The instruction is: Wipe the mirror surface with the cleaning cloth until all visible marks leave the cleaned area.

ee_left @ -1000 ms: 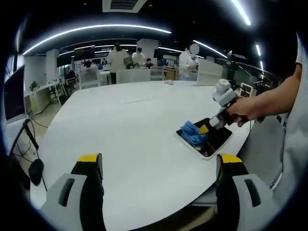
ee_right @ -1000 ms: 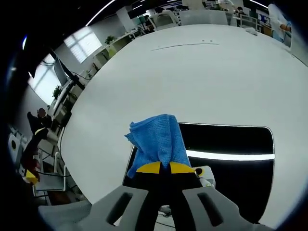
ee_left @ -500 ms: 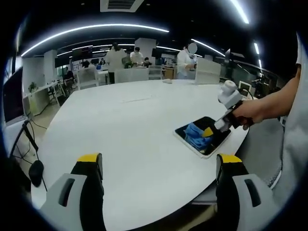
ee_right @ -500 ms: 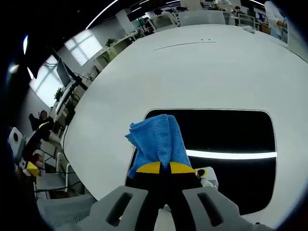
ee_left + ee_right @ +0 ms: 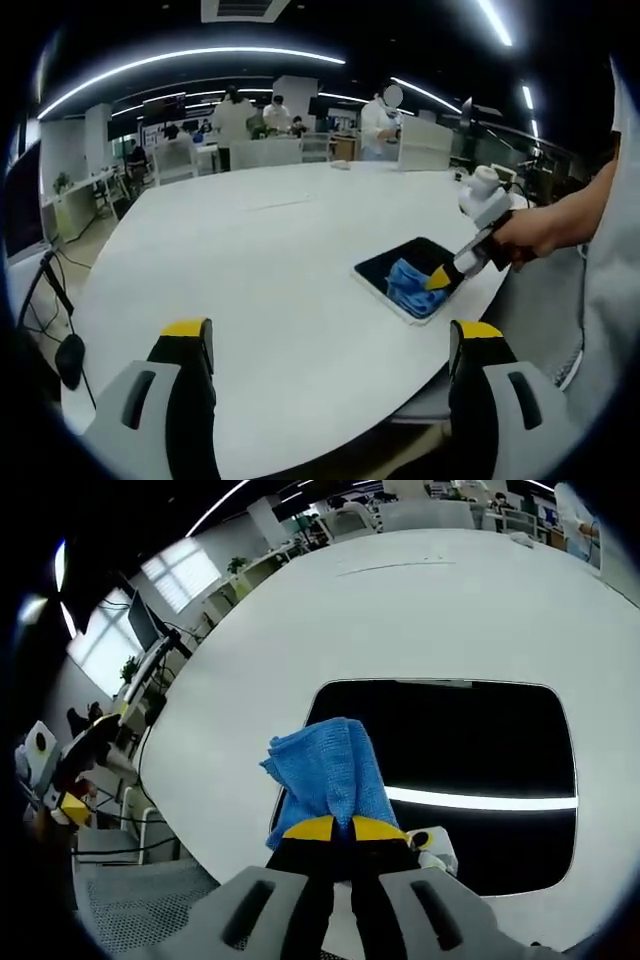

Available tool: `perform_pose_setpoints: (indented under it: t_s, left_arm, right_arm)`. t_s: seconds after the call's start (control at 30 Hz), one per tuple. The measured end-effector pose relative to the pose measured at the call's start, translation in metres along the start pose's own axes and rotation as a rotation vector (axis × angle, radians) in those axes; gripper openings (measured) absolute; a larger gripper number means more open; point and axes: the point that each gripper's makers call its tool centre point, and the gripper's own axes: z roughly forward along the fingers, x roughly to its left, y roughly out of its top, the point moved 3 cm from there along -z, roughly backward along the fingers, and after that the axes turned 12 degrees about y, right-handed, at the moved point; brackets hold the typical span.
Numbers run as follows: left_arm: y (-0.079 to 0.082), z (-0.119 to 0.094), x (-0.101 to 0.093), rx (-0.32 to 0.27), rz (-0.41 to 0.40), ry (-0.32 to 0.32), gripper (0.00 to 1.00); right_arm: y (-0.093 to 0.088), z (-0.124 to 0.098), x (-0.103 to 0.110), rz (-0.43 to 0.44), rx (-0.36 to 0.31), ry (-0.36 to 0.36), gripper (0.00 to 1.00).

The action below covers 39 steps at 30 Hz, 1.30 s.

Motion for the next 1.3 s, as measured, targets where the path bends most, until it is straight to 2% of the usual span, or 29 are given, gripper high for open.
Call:
perform_pose_setpoints:
  t_s: [0.53, 1.1, 1.3]
  left_arm:
    - [0.004, 0.009, -0.001, -0.007, -0.005, -0.016, 0.98]
    - [0.001, 0.009, 0.001, -0.003, -0.016, -0.008, 0.98]
    - [-0.002, 0.012, 0.001, 0.000, -0.017, -0.007, 0.97]
  right_arm:
    - [-0.010, -0.004, 0.005, 0.040, -0.011, 0.019, 0.00]
    - [-0.020, -0.009, 0.016, 0.028, 0.021, 0.042, 0.00]
    - [-0.022, -0.009, 0.017, 0.063, 0.036, 0.054, 0.00]
